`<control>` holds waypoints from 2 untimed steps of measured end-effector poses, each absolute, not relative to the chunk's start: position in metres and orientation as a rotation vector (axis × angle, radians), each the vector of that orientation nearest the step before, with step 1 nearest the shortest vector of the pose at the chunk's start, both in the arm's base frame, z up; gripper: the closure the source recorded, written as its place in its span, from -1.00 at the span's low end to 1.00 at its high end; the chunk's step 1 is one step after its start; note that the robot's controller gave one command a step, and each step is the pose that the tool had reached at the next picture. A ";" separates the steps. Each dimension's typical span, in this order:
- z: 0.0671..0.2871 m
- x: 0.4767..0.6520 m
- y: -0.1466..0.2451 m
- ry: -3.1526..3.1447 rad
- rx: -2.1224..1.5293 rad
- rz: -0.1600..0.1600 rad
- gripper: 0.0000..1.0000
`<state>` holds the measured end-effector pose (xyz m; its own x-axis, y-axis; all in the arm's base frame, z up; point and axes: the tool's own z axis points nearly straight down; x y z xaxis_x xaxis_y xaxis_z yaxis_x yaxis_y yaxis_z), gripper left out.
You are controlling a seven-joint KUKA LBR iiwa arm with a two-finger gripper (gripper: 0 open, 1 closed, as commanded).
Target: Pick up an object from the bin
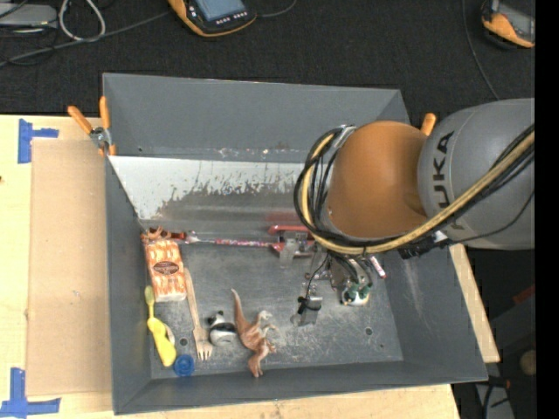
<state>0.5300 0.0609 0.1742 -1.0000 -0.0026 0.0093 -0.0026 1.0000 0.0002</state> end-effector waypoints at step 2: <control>0.185 0.532 0.056 -3.136 -0.021 -0.003 -1.00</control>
Offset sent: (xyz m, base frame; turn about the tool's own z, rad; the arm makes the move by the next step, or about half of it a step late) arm 0.0069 -0.0362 0.0459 0.0969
